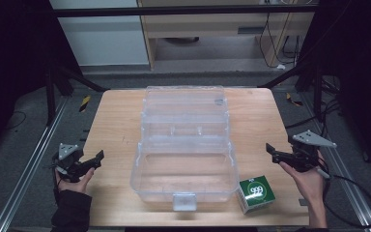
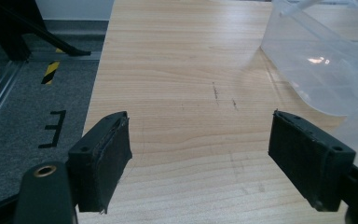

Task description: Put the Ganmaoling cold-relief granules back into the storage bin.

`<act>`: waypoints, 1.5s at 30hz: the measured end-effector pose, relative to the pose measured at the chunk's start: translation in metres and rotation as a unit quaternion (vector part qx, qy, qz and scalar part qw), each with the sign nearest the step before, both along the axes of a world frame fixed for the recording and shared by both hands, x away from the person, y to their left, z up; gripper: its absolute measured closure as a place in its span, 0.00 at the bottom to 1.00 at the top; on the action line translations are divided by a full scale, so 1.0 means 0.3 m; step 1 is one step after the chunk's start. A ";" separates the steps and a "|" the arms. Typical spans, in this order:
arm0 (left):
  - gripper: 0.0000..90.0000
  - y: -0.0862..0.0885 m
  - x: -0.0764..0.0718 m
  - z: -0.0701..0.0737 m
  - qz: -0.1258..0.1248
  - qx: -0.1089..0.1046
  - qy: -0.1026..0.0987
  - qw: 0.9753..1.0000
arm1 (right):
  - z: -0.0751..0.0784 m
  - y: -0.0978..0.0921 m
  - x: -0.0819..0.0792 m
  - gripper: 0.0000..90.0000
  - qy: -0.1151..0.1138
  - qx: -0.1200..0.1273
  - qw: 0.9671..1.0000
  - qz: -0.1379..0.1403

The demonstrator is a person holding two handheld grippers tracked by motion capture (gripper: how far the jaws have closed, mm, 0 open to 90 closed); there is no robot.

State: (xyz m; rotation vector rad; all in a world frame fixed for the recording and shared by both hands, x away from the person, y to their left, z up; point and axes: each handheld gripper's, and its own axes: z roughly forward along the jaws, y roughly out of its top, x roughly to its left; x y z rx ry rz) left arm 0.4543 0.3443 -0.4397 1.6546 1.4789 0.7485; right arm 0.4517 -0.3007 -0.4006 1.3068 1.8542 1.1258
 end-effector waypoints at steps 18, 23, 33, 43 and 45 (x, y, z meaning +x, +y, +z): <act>0.24 -0.029 0.014 -0.028 -0.033 0.018 0.020 0.999 | 0.057 0.047 -0.021 0.10 -0.003 -0.043 0.996 0.073; 0.24 -0.045 0.019 -0.048 -0.040 0.025 0.031 0.998 | 0.076 0.068 -0.021 0.08 -0.001 -0.060 0.993 0.099; 0.25 -0.061 0.025 -0.072 -0.052 0.036 0.045 0.997 | 0.123 0.108 -0.002 0.07 0.015 -0.100 0.983 0.150; 0.25 -0.071 0.027 -0.089 -0.059 0.040 0.054 0.996 | 0.167 0.138 -0.005 0.06 0.036 -0.151 0.963 0.222; 0.25 -0.072 0.027 -0.089 -0.059 0.039 0.054 0.996 | 0.172 0.148 -0.011 0.06 0.039 -0.164 0.955 0.245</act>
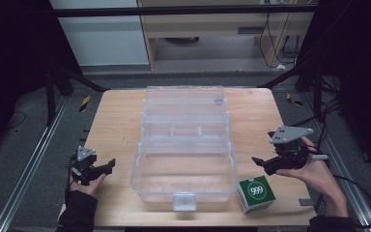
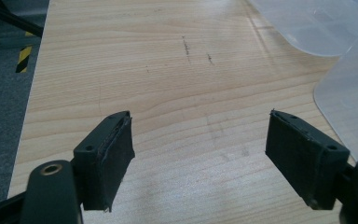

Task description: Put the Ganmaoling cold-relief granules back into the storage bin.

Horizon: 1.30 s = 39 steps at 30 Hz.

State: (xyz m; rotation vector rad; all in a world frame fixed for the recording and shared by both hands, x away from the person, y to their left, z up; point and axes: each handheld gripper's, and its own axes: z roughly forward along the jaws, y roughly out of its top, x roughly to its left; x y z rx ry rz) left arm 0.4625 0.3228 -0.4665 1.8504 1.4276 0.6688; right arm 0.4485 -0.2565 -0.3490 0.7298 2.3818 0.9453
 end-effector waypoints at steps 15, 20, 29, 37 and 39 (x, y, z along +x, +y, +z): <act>0.25 -0.002 0.001 -0.008 -0.004 0.001 0.004 1.000 | 0.014 0.052 -0.040 0.05 0.030 -0.076 0.992 0.099; 0.25 -0.005 0.001 -0.010 -0.006 0.003 0.006 1.000 | 0.013 0.061 -0.052 0.04 0.036 -0.096 0.988 0.119; 0.25 -0.009 0.002 -0.012 -0.008 0.005 0.007 1.000 | 0.005 0.080 -0.069 0.04 0.056 -0.122 0.980 0.145; 0.25 -0.010 0.001 -0.012 -0.009 0.006 0.006 1.000 | -0.028 0.098 -0.086 0.04 0.085 -0.155 0.969 0.173; 0.25 -0.009 0.001 -0.012 -0.009 0.007 0.007 1.000 | -0.032 0.099 -0.087 0.04 0.087 -0.155 0.968 0.178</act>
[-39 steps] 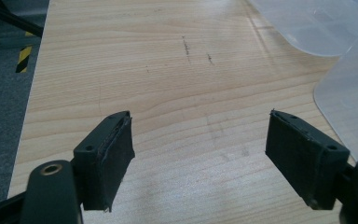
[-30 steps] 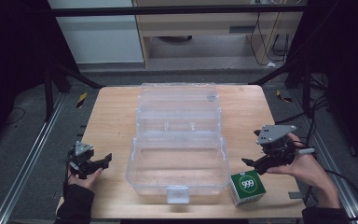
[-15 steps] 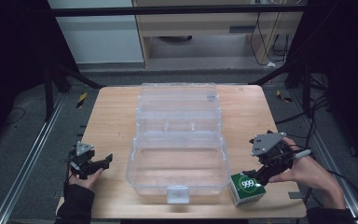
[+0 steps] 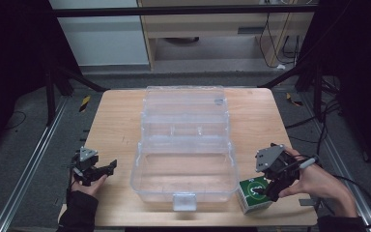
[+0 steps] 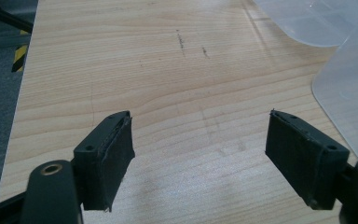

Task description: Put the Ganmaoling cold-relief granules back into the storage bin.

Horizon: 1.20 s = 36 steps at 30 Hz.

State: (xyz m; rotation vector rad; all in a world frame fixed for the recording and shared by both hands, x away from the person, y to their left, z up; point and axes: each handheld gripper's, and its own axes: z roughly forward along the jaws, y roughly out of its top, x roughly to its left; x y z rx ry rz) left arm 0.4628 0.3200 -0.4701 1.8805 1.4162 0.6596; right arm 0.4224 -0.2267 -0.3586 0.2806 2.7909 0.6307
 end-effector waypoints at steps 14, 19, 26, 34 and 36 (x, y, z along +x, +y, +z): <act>0.25 -0.002 0.000 -0.001 -0.001 0.000 0.000 1.000 | -0.064 0.008 -0.023 0.03 0.033 -0.036 0.998 0.028; 0.25 -0.001 0.000 -0.001 -0.001 0.000 0.000 1.000 | -0.083 0.009 -0.027 0.03 0.042 -0.044 0.998 0.033; 0.25 -0.002 0.000 -0.001 -0.001 0.001 0.000 1.000 | -0.109 0.010 -0.027 0.02 0.050 -0.059 0.996 0.043; 0.25 -0.002 0.000 -0.002 -0.001 0.002 0.000 1.000 | -0.140 0.012 -0.023 0.01 0.057 -0.070 0.994 0.058; 0.25 -0.002 0.000 -0.002 -0.001 0.002 0.000 1.000 | -0.147 0.013 -0.020 0.01 0.058 -0.075 0.994 0.061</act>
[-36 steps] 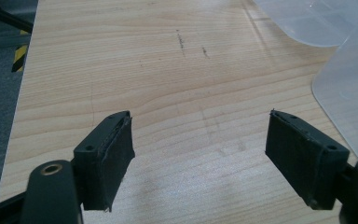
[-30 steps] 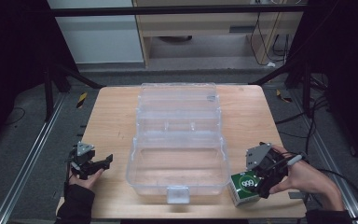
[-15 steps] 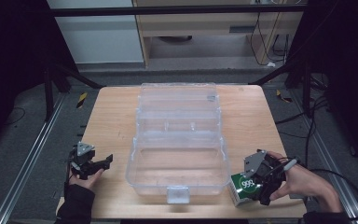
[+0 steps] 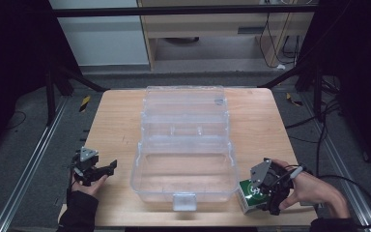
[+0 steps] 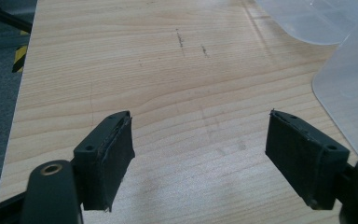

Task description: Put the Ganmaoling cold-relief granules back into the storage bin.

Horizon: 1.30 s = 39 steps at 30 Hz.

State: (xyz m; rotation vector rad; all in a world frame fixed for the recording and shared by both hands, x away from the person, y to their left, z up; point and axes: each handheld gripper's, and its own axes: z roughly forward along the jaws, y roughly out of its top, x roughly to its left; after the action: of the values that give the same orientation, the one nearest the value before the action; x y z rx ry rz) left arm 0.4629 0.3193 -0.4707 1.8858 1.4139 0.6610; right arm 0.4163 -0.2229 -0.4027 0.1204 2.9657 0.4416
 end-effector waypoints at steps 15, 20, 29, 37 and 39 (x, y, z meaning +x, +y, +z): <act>0.25 0.000 0.000 -0.001 0.000 0.001 0.000 1.000 | -0.055 0.012 0.018 0.01 0.010 -0.012 1.000 0.011; 0.25 0.001 0.001 -0.002 0.000 0.001 0.001 1.000 | -0.090 0.014 0.030 0.01 0.020 -0.017 1.000 0.015; 0.25 0.000 0.003 -0.004 0.000 0.001 0.003 1.000 | -0.124 0.019 0.044 0.03 0.031 -0.024 0.999 0.015; 0.25 0.000 0.002 -0.004 0.000 0.001 0.003 1.000 | -0.133 0.004 0.047 0.11 0.037 -0.019 0.999 0.007; 0.25 -0.001 0.002 -0.004 0.000 0.001 0.002 1.000 | -0.131 0.002 0.046 0.12 0.039 -0.018 0.999 0.003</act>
State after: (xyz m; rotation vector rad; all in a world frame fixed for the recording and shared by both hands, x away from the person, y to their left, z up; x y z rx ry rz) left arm 0.4636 0.3190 -0.4719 1.8901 1.4157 0.6578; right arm 0.4301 -0.2223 -0.4421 0.1289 3.0505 0.3914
